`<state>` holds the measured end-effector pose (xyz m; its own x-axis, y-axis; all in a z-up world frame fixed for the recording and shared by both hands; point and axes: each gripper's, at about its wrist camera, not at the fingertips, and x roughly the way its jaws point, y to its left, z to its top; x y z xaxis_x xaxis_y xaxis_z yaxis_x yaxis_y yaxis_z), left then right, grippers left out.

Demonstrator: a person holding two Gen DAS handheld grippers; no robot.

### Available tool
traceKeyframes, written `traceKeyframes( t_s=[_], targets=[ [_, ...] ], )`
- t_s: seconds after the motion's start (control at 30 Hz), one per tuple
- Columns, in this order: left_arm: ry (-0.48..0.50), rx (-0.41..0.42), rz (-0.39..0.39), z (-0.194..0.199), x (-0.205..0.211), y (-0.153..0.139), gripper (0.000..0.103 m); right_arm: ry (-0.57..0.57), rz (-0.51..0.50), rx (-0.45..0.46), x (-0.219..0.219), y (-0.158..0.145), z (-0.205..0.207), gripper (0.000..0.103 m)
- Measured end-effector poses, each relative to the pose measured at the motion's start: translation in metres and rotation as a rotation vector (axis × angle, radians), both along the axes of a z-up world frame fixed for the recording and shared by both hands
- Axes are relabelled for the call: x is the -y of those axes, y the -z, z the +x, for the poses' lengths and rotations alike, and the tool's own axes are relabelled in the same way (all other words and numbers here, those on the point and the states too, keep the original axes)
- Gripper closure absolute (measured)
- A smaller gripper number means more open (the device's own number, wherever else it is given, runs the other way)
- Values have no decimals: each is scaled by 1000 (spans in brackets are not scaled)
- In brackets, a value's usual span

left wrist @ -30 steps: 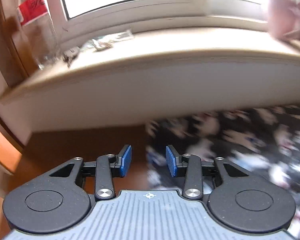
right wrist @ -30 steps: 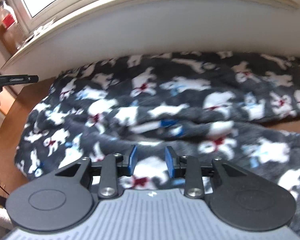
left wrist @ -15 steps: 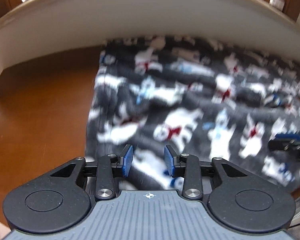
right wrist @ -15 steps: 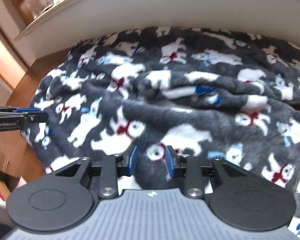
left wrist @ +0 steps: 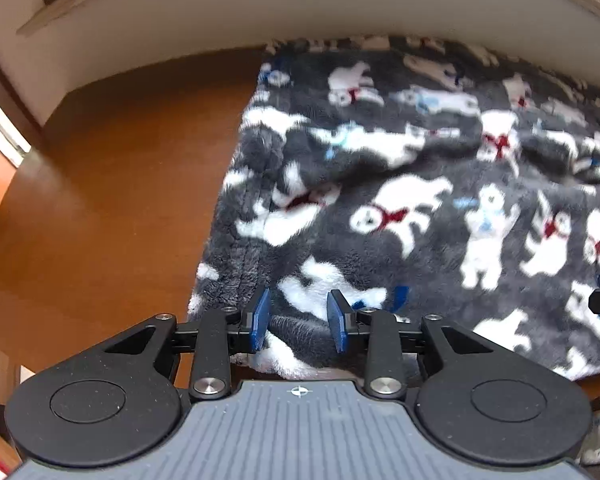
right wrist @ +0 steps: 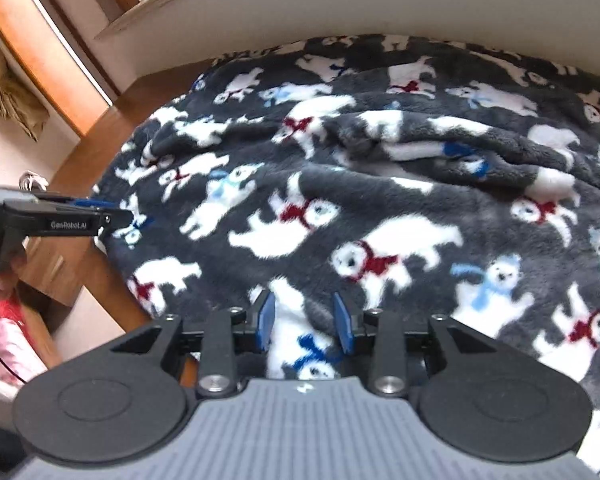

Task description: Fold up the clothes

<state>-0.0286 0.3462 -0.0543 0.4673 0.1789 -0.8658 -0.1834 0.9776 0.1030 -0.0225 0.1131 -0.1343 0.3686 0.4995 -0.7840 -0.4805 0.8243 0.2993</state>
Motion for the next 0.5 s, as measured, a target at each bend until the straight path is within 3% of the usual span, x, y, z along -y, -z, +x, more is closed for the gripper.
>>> traceKeyframes(
  t_s=[0.2,0.4,0.5],
  targets=[
    [84,99,-66,22,29,-31,63,190,-15,62,53,-19,46,66],
    [277,107,-140,55,90,-23,63,328,-34,80,87,-19,87,66],
    [349,53,-169,63,114,-5,63,346,-51,86,88,-14,101,66]
  ],
)
